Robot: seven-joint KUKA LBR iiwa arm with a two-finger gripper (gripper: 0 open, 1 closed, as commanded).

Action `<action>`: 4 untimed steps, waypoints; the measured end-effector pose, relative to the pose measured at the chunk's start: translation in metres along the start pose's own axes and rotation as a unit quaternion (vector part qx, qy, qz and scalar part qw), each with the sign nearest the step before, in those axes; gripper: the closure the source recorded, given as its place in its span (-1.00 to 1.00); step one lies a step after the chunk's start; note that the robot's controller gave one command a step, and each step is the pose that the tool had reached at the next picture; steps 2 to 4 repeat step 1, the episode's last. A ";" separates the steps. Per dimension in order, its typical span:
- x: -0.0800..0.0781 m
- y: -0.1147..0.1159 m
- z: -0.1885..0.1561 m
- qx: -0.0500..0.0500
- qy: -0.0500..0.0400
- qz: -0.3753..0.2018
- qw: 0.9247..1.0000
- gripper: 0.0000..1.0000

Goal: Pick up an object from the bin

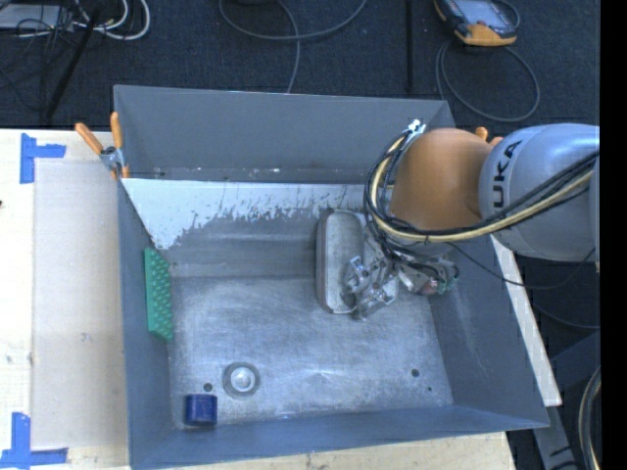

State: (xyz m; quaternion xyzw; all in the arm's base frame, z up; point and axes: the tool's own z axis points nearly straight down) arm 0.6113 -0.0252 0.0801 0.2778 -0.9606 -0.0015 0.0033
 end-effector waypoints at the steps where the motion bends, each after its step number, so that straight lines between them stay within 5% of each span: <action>1: 0.036 -0.053 -0.156 0.004 -0.003 -0.143 0.990 1.00; 4: 0.036 -0.053 -0.156 0.004 -0.003 -0.143 0.990 1.00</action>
Offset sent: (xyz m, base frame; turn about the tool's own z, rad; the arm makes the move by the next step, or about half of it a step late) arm -0.0019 -0.0633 0.1542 -0.2901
